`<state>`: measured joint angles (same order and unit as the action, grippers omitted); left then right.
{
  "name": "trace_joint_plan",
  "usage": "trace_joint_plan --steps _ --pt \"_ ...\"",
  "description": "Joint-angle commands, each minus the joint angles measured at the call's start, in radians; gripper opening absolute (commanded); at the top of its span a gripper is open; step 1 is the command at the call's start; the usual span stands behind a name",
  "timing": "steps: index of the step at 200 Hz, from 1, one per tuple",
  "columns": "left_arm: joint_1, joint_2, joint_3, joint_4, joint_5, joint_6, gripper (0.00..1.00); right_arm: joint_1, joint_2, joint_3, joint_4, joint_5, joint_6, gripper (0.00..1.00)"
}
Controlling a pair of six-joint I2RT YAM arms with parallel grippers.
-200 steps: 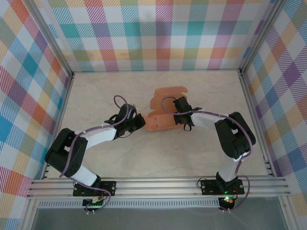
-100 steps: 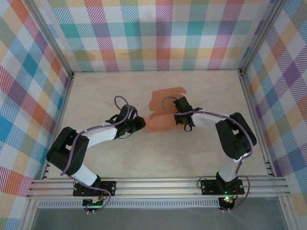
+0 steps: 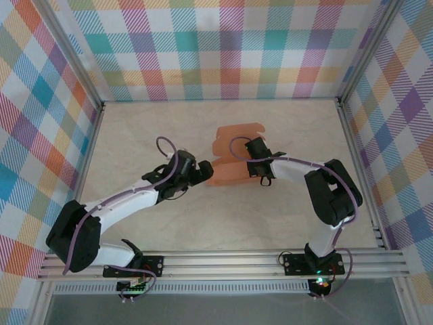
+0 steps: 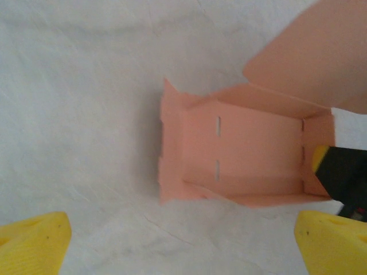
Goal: Fold the paper box
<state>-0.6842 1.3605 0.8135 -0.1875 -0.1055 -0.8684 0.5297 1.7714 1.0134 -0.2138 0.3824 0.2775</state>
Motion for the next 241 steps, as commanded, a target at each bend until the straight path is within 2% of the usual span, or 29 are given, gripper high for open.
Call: trace_joint_plan --steps 1,9,15,51,130,176,208,241 --pt "-0.045 0.072 0.073 -0.058 0.015 -0.21 0.87 -0.005 -0.023 0.002 -0.034 0.01 0.017 0.1" --pt "-0.055 0.112 0.114 -0.082 0.019 -0.268 0.75 -0.005 -0.024 0.002 -0.034 0.008 0.017 0.1" --pt "-0.061 0.141 0.143 -0.123 0.026 -0.3 0.7 -0.006 -0.024 0.002 -0.034 0.004 0.017 0.1" --pt "-0.067 0.285 0.274 -0.195 0.049 -0.434 0.58 -0.005 -0.023 0.002 -0.038 -0.008 0.014 0.1" --pt "-0.066 0.488 0.424 -0.208 0.124 -0.463 0.56 -0.006 -0.017 -0.005 -0.021 -0.01 -0.006 0.1" --pt "-0.06 0.576 0.523 -0.205 0.134 -0.406 0.43 -0.006 -0.038 -0.041 0.034 -0.077 -0.051 0.1" --pt "-0.06 0.635 0.592 -0.241 0.186 -0.351 0.41 -0.007 -0.034 -0.036 0.016 -0.093 -0.081 0.1" --pt "-0.059 0.649 0.569 -0.197 0.246 -0.332 0.39 -0.007 -0.039 -0.045 0.024 -0.1 -0.089 0.11"
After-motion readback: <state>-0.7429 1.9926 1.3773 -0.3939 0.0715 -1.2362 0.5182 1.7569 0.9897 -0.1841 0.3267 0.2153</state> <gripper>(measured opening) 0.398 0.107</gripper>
